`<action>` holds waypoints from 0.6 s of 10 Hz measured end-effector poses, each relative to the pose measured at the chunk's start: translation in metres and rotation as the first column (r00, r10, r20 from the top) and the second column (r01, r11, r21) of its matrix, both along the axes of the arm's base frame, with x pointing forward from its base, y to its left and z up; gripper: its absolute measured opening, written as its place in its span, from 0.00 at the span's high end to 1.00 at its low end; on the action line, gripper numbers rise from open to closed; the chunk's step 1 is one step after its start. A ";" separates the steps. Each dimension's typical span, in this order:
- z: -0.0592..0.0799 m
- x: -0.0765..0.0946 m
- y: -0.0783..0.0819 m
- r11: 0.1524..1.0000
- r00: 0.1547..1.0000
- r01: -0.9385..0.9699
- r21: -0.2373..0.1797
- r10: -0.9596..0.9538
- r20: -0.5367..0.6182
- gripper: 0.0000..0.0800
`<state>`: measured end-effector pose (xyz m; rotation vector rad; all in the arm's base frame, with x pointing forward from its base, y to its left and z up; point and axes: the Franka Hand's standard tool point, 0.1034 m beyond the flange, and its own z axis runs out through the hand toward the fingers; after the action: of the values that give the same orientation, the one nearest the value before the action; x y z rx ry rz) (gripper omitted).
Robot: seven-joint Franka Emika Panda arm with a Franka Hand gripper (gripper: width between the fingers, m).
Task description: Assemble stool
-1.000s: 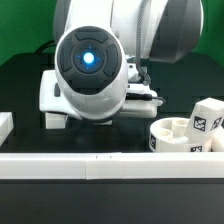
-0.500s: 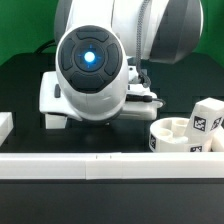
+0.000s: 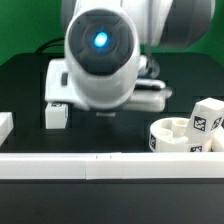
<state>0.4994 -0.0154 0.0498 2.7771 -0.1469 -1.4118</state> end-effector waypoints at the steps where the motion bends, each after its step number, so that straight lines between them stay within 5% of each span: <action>1: 0.020 0.003 0.014 1.000 1.000 0.010 -0.020 -0.010 -0.013 0.58; 2: 0.035 0.009 0.023 1.000 1.000 0.006 -0.023 -0.006 -0.011 0.58; 6: 0.033 0.019 0.023 1.000 0.999 0.005 -0.025 -0.004 0.049 0.58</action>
Offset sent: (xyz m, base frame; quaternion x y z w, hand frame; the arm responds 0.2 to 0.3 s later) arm 0.0000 0.0000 0.0000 0.0000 0.0000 0.0000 1.0000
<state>0.5179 0.0073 0.0824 2.7939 -0.1709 -1.3336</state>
